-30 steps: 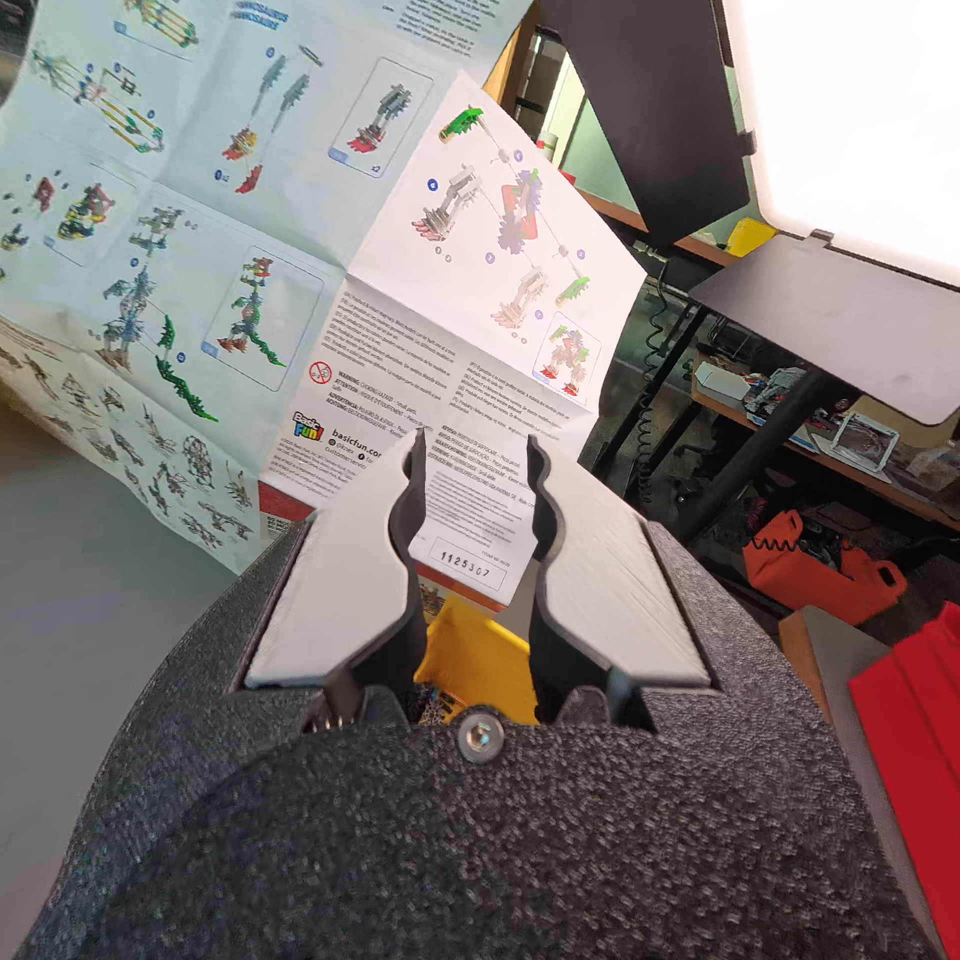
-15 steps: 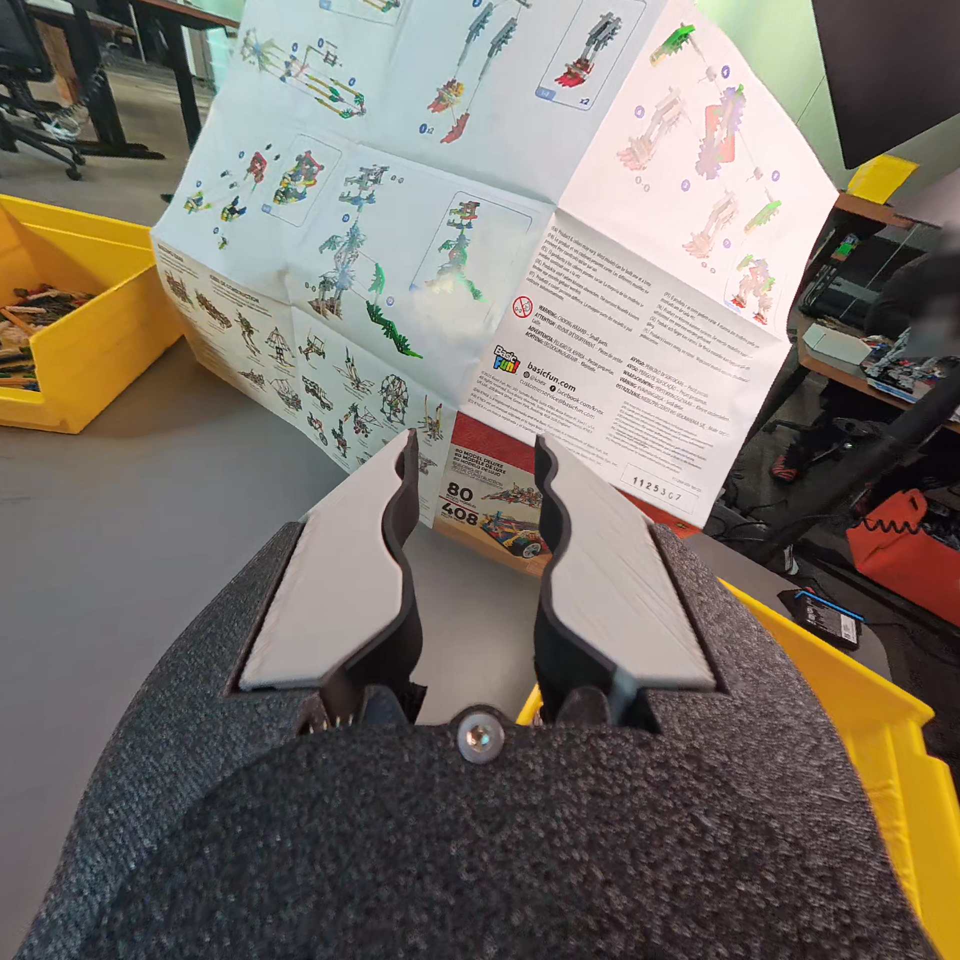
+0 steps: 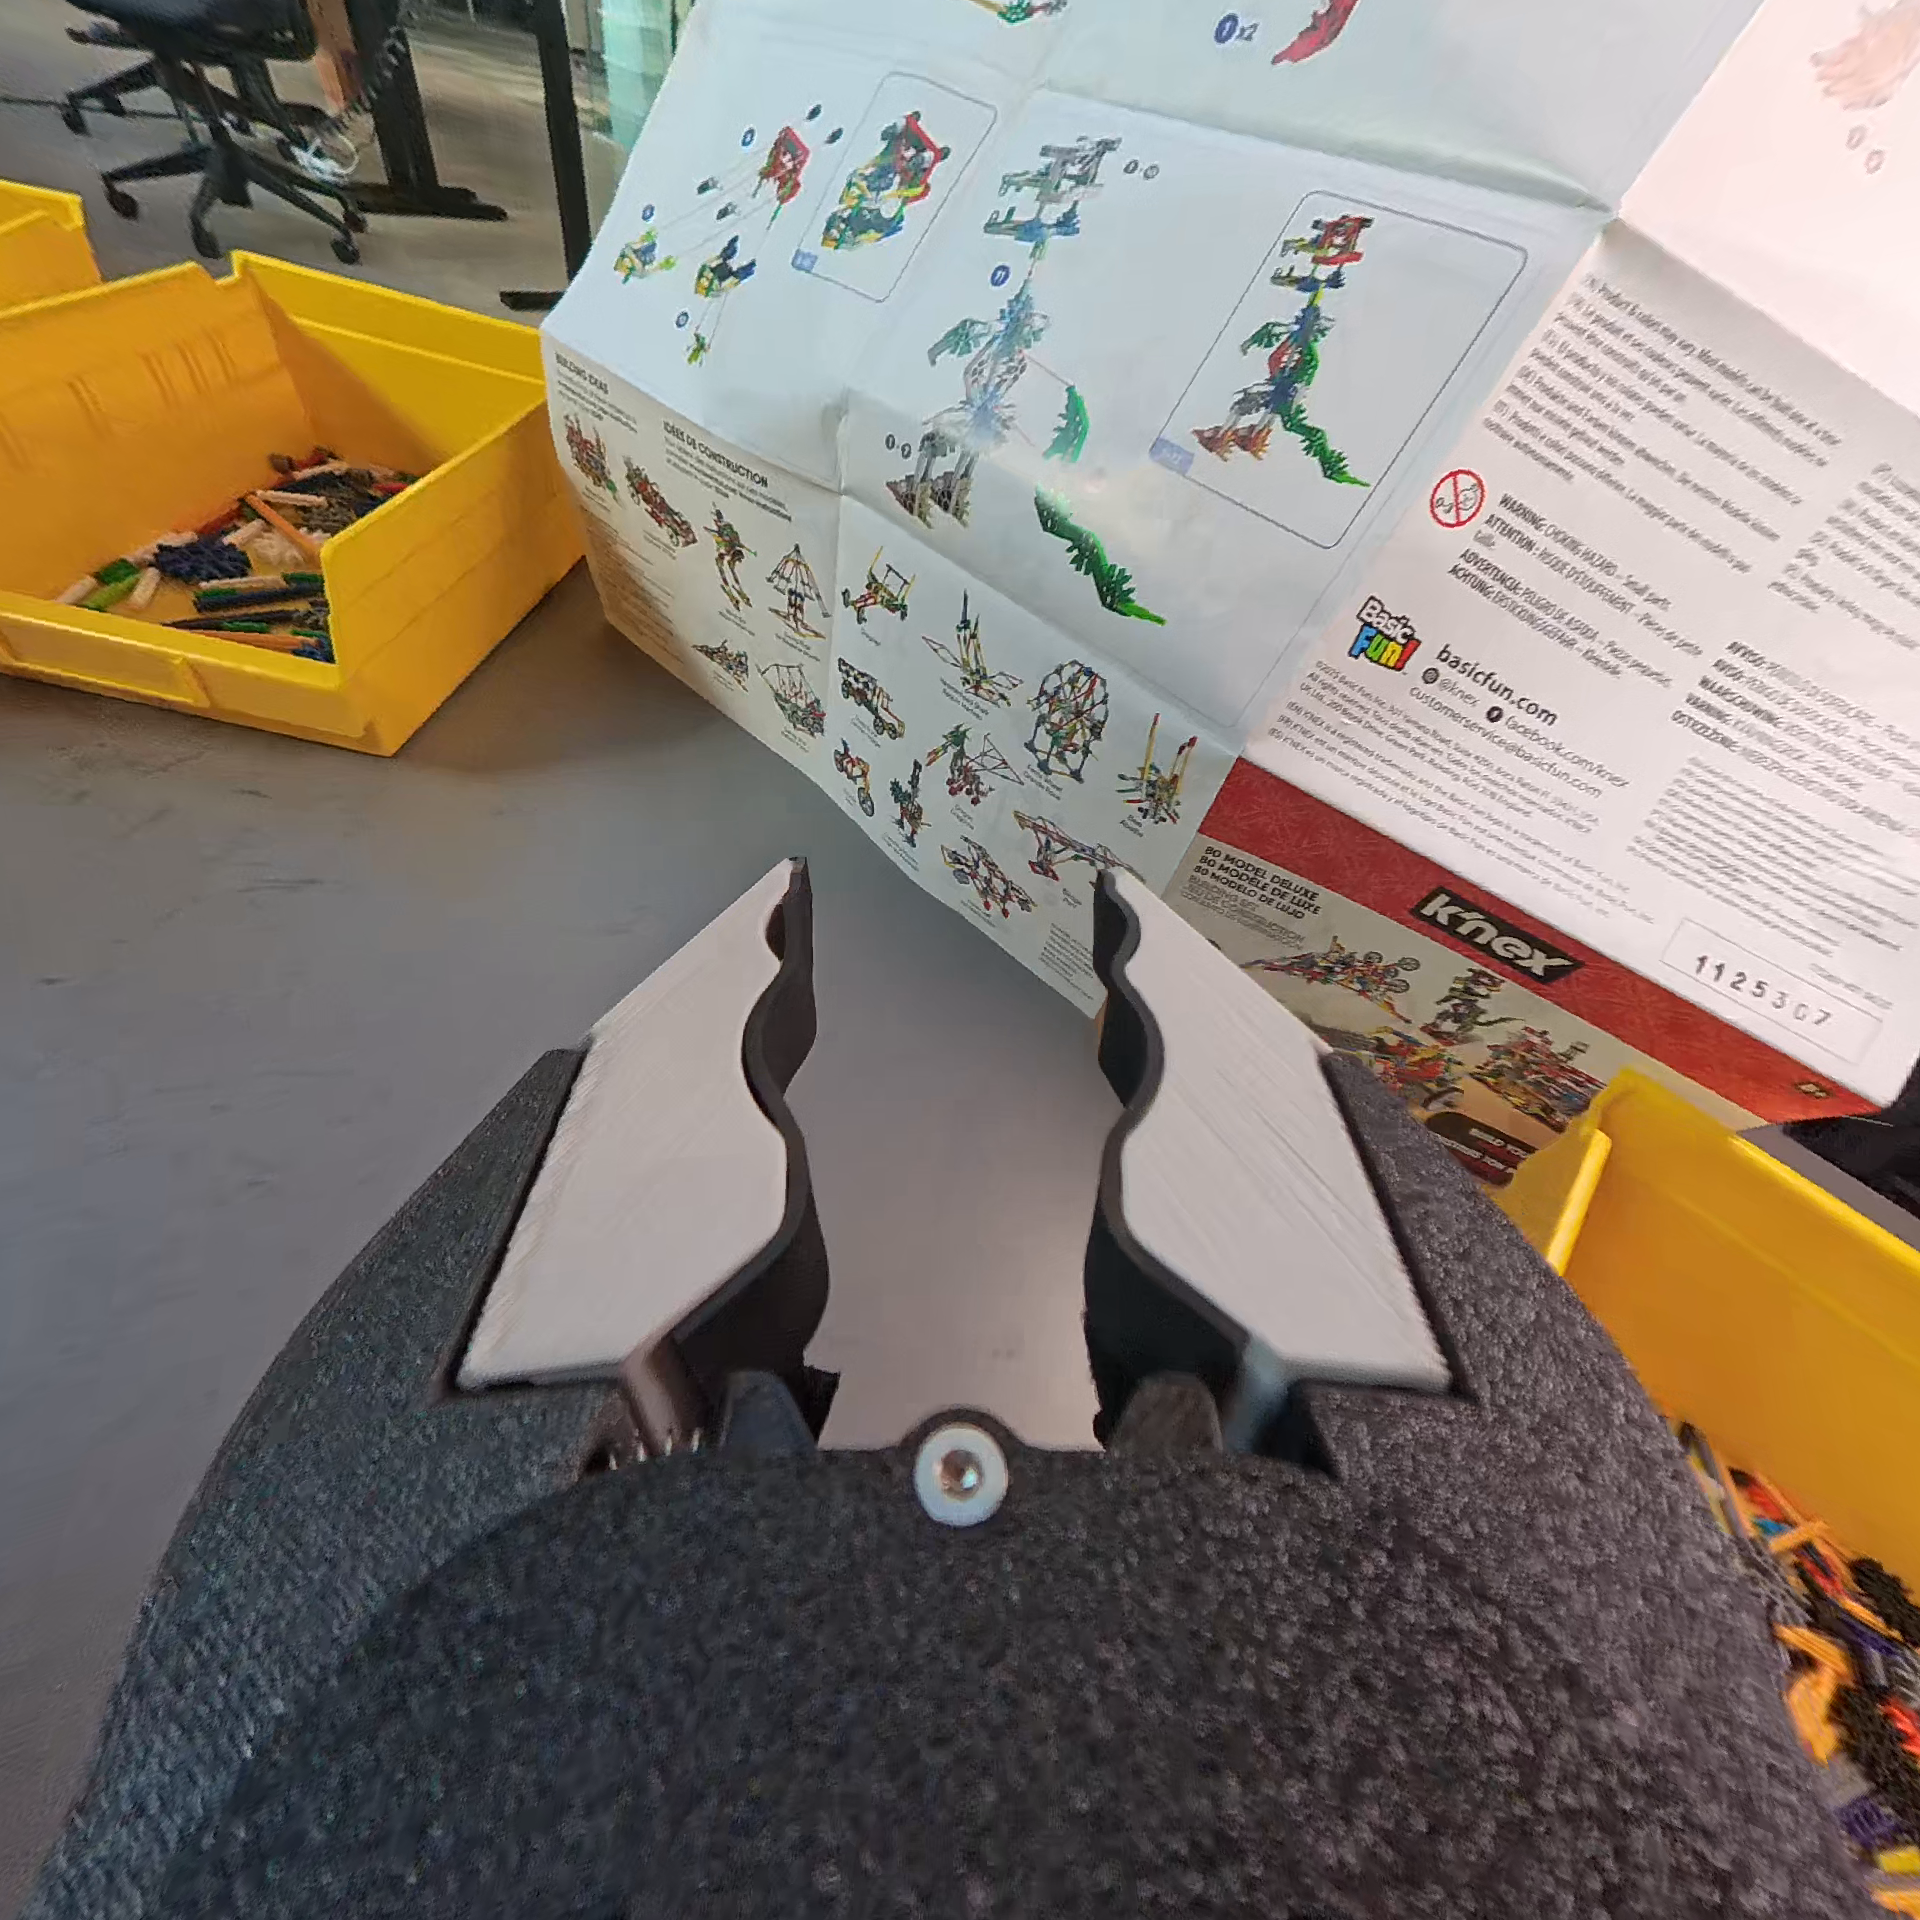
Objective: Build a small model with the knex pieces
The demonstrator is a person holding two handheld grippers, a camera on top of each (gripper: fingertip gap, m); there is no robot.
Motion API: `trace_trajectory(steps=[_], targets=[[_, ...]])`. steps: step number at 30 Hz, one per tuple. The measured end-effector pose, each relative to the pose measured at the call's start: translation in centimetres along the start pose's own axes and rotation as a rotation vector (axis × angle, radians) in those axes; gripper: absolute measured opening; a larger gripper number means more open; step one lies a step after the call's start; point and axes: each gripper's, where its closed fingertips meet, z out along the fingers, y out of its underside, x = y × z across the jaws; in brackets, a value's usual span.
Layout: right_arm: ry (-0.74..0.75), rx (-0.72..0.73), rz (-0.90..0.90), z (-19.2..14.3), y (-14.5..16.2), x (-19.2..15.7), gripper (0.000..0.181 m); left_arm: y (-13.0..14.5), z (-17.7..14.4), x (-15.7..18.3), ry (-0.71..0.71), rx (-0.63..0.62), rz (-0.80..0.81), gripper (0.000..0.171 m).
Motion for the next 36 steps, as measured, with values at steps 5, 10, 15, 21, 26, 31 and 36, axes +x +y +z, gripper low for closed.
trace_trajectory(steps=[5, 10, 15, 21, 26, 31, 36], targets=[[-0.06, -0.006, -0.051, 0.7, 0.8, -3.2, 0.052, -0.2, -0.5, -0.1, 0.004, 0.012, -0.021, 0.031], [-0.155, 0.02, -0.057, 1.6, 1.5, -7.3, 0.052, -0.3, -0.4, 1.0, 0.011, 0.049, 0.007, 0.028], [-0.231, 0.032, -0.048, 2.4, 3.6, -10.7, 0.053, 0.8, -0.1, 3.7, 0.021, 0.004, 0.045, 0.029], [-0.184, 0.05, -0.024, 1.5, 4.8, -10.6, 0.07, 1.8, -1.0, 9.2, 0.073, -0.115, -0.011, 0.048], [-0.142, 0.134, 0.065, -0.6, 4.2, -9.4, 0.074, 5.5, -0.6, 14.8, 0.134, -0.151, -0.146, 0.051], [-0.105, 0.182, 0.08, -1.6, 3.7, -8.4, 0.074, 9.9, 1.6, 16.6, 0.126, -0.141, -0.185, 0.048], [-0.044, 0.198, -0.035, -1.8, 3.5, -8.5, 0.07, 10.7, 1.6, 17.7, 0.18, -0.122, -0.15, 0.047]])
